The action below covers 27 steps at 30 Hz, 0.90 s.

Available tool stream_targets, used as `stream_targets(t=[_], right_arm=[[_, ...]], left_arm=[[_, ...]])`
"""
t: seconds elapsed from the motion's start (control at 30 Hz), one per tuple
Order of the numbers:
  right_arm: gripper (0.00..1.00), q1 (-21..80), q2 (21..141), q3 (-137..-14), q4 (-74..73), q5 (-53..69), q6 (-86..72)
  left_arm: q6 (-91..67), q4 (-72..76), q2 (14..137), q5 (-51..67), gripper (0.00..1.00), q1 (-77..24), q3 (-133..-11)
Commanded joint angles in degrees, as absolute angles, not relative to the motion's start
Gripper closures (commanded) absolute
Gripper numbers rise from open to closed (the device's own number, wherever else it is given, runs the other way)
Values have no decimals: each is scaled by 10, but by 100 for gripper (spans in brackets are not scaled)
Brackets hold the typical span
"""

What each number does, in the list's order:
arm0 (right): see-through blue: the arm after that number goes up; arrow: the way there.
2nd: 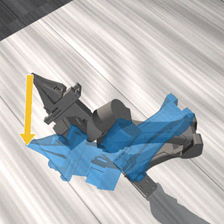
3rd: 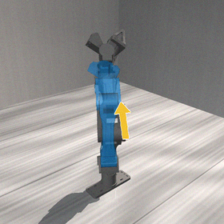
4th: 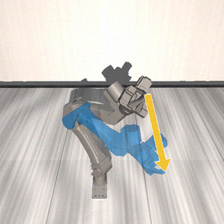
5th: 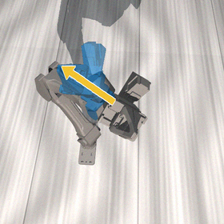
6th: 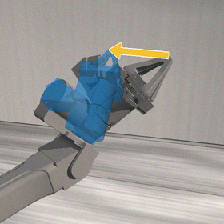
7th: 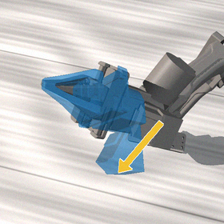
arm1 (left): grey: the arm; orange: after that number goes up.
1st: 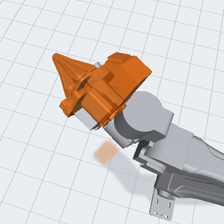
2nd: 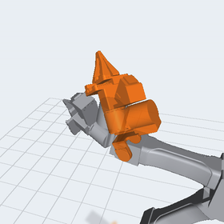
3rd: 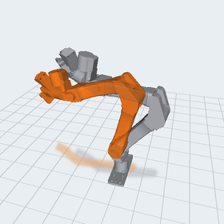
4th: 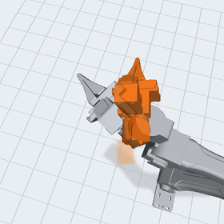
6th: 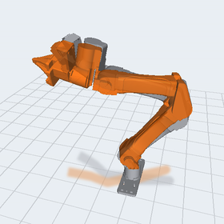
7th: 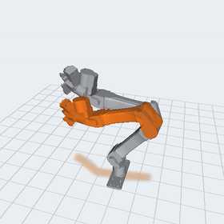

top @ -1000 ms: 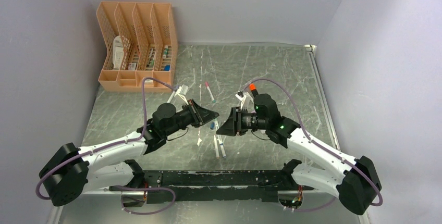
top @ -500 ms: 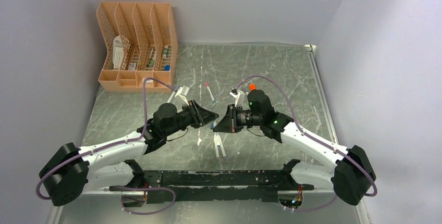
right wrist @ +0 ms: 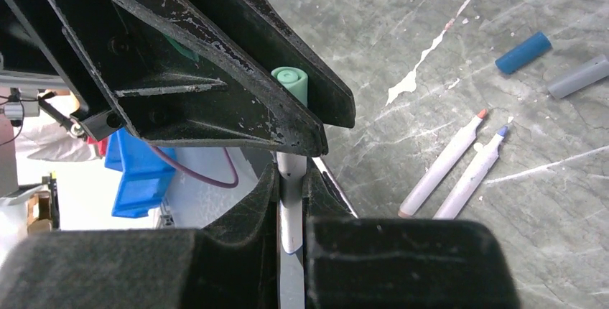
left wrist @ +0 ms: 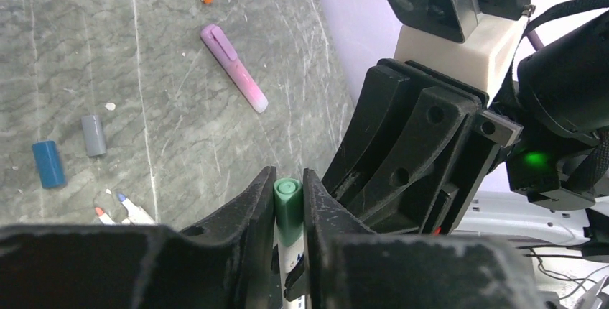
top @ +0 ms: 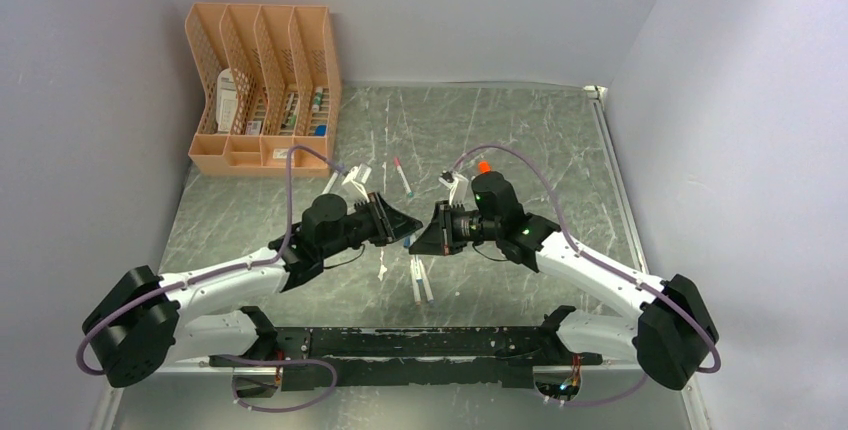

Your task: Open the pen caps

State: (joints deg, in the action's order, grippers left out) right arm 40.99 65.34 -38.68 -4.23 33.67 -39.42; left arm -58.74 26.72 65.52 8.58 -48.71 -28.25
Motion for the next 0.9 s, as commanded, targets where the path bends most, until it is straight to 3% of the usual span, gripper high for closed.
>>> stream_targets(t=[0.0,0.17,0.4,0.67,0.87], right_arm=[[100,411,659,-401,-43,327,-383],[100,412,657,-401,-54,323,-384],[100,416,614,-353,-83,307,-412],[100,545,534,-269,-81,210,-517],[100,563,539,-309,-197,97,-485]], left_arm=[[-570,266,662,118,78,-501,-312],[-544,223,681,111,93,-511,-336],[-437,63,729,53,93,-474,-489],[-430,92,833,154,93,-306,-600],[-428,49,830,190,93,-288,-623]])
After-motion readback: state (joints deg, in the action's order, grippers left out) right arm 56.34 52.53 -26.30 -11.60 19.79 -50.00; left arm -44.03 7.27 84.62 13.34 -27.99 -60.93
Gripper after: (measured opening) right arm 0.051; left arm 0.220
